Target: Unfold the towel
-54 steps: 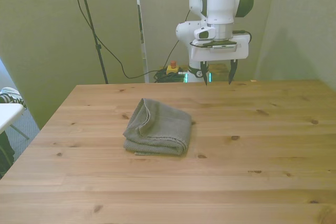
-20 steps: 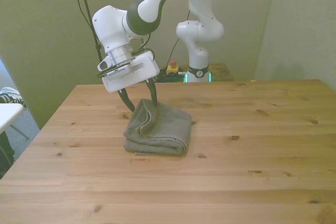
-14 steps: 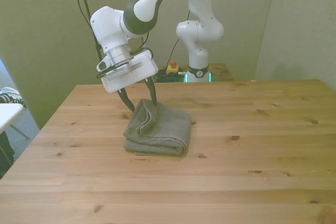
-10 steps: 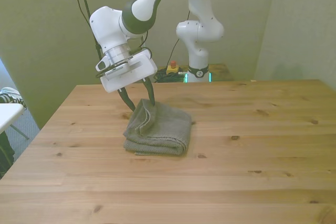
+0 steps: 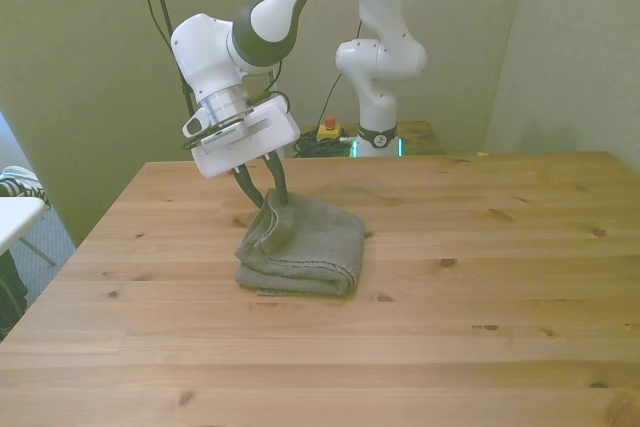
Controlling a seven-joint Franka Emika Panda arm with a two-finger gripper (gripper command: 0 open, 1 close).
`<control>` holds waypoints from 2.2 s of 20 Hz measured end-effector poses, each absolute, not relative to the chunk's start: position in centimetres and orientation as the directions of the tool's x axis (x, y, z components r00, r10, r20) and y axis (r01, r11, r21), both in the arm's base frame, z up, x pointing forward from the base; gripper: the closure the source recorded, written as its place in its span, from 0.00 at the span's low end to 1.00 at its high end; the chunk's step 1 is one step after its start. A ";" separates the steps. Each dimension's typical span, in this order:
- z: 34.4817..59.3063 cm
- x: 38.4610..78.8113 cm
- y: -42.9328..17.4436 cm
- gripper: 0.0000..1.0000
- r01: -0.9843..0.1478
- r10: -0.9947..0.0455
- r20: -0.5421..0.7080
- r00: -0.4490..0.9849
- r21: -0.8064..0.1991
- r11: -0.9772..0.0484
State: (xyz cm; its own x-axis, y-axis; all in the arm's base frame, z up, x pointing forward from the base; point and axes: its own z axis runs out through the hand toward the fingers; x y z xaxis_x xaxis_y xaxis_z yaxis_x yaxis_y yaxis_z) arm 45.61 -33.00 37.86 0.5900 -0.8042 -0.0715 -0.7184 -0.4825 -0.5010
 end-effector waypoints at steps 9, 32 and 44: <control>38.5 45.6 -33.1 1.00 -0.711 -0.803 -0.062 0.593 -0.507 -0.486; 41.0 56.8 -2.6 0.00 -0.458 -0.532 0.002 0.847 -0.503 -0.733; 38.8 56.2 -1.2 0.00 -0.459 -0.510 -0.026 0.860 -0.479 -0.749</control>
State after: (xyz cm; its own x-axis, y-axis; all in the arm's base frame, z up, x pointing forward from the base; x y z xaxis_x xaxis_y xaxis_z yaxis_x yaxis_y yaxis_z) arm 56.22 -1.15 38.83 0.8597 -0.5102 -0.0256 -0.4585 -0.7486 -0.4789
